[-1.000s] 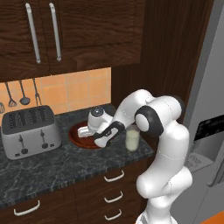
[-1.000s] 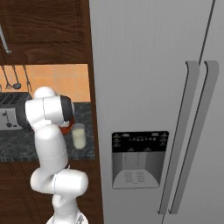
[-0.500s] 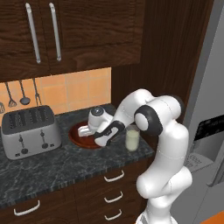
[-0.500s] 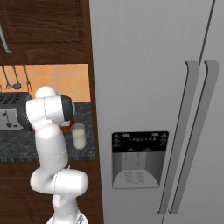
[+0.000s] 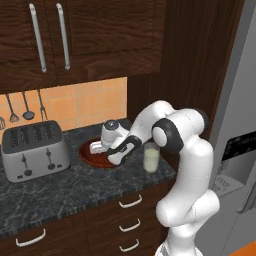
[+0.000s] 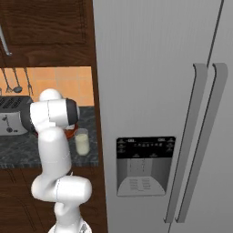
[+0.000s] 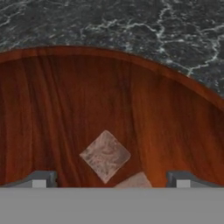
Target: Grab a lemon wedge from the fridge and one ice cube from the ice bowl, and put them in the glass of lemonade.
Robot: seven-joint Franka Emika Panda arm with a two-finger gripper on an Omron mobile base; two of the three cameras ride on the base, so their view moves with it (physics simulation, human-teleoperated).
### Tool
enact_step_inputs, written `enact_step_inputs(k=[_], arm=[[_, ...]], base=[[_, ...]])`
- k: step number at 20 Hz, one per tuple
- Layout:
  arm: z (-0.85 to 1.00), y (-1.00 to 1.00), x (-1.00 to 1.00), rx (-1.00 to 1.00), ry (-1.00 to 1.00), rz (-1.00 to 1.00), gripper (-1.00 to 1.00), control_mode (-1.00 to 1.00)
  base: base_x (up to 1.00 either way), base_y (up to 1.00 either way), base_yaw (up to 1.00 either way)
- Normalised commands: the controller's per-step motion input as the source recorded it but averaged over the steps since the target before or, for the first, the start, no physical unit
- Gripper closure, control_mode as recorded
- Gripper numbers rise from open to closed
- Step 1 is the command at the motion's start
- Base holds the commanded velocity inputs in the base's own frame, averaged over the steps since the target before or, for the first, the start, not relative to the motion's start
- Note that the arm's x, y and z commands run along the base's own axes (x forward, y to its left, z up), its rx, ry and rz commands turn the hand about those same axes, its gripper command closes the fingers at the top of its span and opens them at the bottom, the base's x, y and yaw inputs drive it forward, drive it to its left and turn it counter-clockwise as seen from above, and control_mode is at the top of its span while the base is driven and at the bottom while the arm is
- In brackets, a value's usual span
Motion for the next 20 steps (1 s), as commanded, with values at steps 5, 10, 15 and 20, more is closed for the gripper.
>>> enact_step_inputs(k=[5, 10, 15, 20], arm=[[-0.17, 0.0, -0.01, 0.0, 0.0, 0.0, -1.0, -1.0], [0.0, 0.07, -0.13, 0.0, -0.01, 0.0, -1.0, -1.0], [0.0, 0.03, -0.32, 0.0, 0.0, 0.0, -1.0, -1.0], [0.0, 0.0, -0.03, 0.0, 0.0, 0.0, -1.0, -1.0]], base=[[0.0, 0.0, 0.0], [0.0, 0.0, 0.0], [0.0, 0.0, 0.0], [0.0, 0.0, 0.0]])
